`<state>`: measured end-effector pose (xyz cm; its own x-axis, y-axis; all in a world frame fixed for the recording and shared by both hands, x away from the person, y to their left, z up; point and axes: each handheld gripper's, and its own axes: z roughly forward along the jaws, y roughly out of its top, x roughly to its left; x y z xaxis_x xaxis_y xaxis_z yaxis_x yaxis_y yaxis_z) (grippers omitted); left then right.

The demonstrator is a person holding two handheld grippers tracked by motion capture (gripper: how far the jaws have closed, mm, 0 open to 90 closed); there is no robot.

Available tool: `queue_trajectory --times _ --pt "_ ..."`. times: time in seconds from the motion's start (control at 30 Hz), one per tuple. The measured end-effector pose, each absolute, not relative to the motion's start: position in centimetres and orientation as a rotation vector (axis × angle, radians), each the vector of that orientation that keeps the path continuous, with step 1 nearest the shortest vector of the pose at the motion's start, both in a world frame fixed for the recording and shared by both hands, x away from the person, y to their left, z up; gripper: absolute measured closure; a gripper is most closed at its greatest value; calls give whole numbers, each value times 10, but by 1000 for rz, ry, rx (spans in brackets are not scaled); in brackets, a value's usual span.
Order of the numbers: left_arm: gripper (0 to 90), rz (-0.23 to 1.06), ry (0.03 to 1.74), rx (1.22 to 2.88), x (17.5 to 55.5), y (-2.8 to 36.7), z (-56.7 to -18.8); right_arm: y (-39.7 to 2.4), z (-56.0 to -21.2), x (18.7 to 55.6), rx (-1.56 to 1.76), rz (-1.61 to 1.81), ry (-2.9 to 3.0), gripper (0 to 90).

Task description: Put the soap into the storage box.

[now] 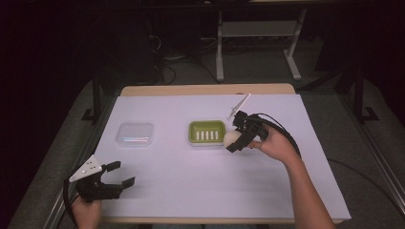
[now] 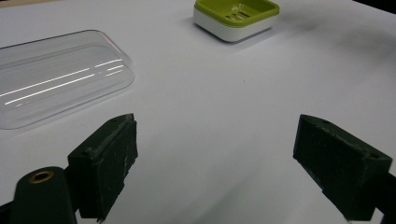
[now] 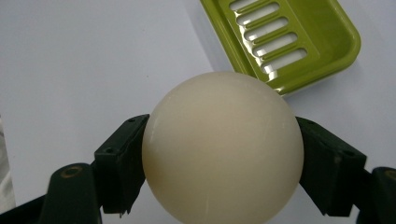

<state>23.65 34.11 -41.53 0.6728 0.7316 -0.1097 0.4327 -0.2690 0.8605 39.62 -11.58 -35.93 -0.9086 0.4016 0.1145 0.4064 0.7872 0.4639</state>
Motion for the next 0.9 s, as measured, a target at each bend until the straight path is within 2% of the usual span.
queue_trajectory --times 0.9 --pt "130 393 912 1904 235 340 -414 -85 -331 422 -616 -799 -2978 235"
